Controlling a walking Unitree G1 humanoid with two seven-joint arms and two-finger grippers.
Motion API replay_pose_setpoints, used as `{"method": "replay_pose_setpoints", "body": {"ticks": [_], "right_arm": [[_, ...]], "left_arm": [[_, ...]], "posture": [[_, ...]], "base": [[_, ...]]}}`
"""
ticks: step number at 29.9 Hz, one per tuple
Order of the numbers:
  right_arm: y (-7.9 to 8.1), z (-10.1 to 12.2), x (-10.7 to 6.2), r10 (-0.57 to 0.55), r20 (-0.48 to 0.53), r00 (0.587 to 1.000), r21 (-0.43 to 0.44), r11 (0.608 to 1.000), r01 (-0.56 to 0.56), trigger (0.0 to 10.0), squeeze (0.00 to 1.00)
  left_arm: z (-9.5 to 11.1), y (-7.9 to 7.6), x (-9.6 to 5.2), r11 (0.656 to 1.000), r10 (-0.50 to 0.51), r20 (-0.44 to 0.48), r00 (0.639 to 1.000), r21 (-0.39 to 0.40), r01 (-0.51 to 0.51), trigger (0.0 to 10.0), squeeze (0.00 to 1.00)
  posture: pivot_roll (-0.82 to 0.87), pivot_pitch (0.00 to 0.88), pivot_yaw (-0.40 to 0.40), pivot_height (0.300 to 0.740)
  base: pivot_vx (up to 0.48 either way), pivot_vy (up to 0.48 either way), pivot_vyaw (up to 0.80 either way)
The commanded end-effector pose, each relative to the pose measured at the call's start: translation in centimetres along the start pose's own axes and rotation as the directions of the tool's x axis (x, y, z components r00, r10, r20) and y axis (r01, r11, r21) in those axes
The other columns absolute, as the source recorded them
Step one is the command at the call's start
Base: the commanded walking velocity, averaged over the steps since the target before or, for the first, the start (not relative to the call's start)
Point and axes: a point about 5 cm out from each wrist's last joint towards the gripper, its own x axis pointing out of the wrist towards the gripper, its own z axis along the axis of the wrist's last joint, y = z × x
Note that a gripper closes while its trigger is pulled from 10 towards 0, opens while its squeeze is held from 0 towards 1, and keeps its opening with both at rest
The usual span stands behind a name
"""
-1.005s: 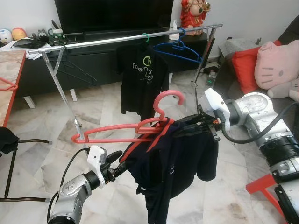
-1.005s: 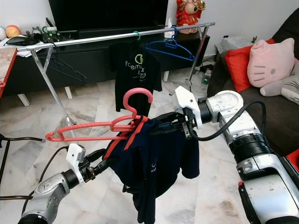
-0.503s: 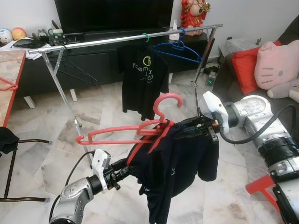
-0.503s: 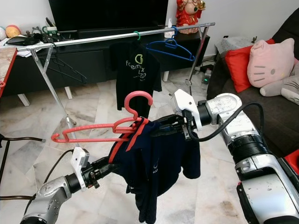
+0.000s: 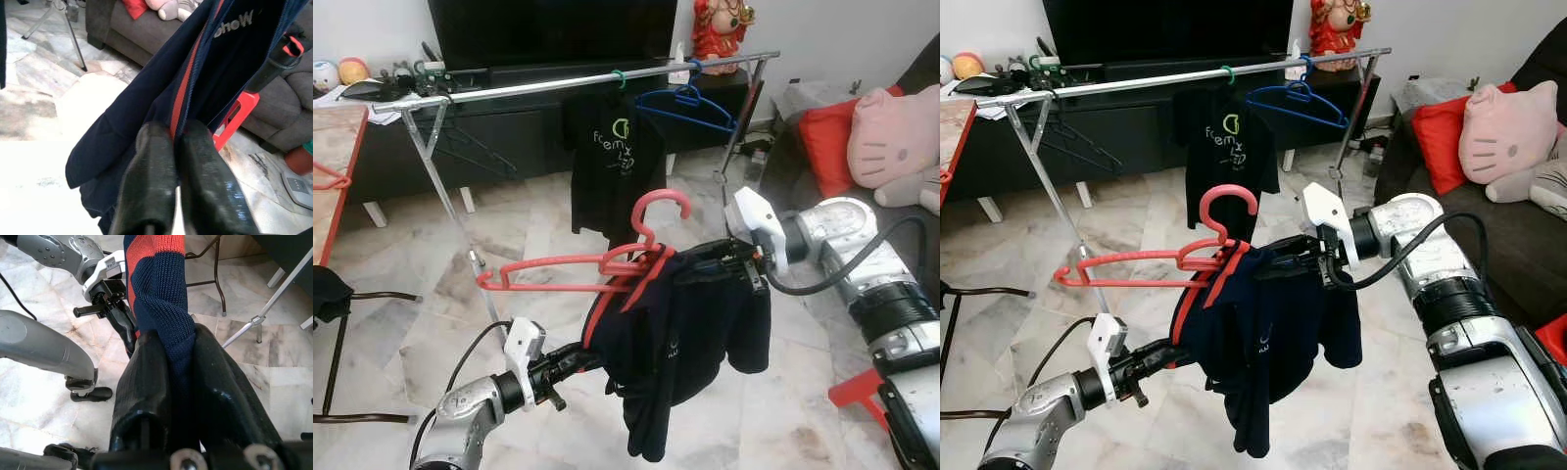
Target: Hang hanger
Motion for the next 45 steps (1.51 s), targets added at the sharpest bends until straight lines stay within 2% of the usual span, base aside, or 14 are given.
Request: {"method": "replay_pose_setpoints", "body": {"ticks": [1,12,16,20,23,24,30,36,38,45], "right_arm": [[-0.6,1.5,-0.7,-0.033,0.022,0.999,-0.053,0.998,0.035,0.0,0.0],[-0.8,1.6,-0.4,-0.037,0.037,0.999,-0.057,0.998,0.039,0.0,0.0],[-0.8,1.1,-0.3,-0.064,0.0,0.998,-0.067,0.996,0.064,0.0,0.0],[-0.6,-0.9,-0.8,-0.105,-0.16,0.982,-0.093,0.992,0.091,0.0,0.0],[-0.5,-1.9,-1.3,-0.144,-0.203,0.969,-0.081,0.988,0.13,0.0,0.0],[-0.3,-2.6,-1.7,-0.159,-0.231,0.96,-0.071,0.987,0.146,0.0,0.0],[0.0,-3.0,-2.2,-0.163,-0.205,0.965,-0.04,0.987,0.158,0.0,0.0],[0.5,-3.2,-3.1,-0.113,-0.173,0.978,0.018,0.993,0.118,0.0,0.0],[1.1,-3.8,-3.6,-0.064,-0.212,0.975,0.039,0.996,0.074,0.0,0.0],[1.8,-4.6,-4.3,-0.018,-0.272,0.962,0.071,0.997,0.038,0.0,0.0]], "left_arm": [[-0.2,-0.1,0.0,1.0,0.001,-0.016,1.0,0.018,-0.001,0.0,0.0],[-0.5,0.2,0.5,0.998,0.037,-0.046,0.998,0.047,-0.034,0.0,0.0],[-1.1,0.9,0.2,0.99,0.133,-0.073,0.988,0.054,-0.129,0.0,0.0],[-1.7,1.9,-0.7,0.966,0.249,-0.116,0.961,0.099,-0.239,0.0,0.0],[-1.9,2.6,-1.4,0.941,0.333,-0.119,0.935,0.111,-0.321,0.0,0.0],[-2.1,3.1,-1.9,0.92,0.388,-0.119,0.914,0.114,-0.375,0.0,0.0],[-3.0,3.5,-2.6,0.891,0.452,-0.171,0.876,0.145,-0.431,0.0,0.0],[-3.9,3.6,-2.9,0.868,0.496,-0.215,0.841,0.162,-0.47,0.0,0.0],[-4.1,3.7,-2.9,0.857,0.515,-0.225,0.827,0.168,-0.487,0.0,0.0],[-4.4,3.8,-3.1,0.844,0.536,-0.238,0.81,0.182,-0.505,0.0,0.0]], "posture": [[-0.04,0.0,-0.107,0.74],[-0.04,0.0,-0.106,0.74],[-0.04,0.0,-0.107,0.74],[-0.04,0.0,-0.107,0.74],[-0.04,0.0,-0.106,0.74],[-0.04,0.0,-0.106,0.74],[-0.04,0.0,-0.099,0.74],[-0.04,0.0,-0.099,0.74],[-0.04,0.0,-0.099,0.74],[-0.04,0.0,-0.095,0.74]], "base": [[0.0,0.0,0.0],[0.0,0.0,0.0],[0.0,0.0,0.0],[0.0,0.0,0.0],[0.0,0.0,0.0],[0.0,0.0,0.0],[0.0,0.0,0.0],[0.0,0.0,0.0],[0.0,0.0,0.0],[0.0,0.0,0.0]]}}
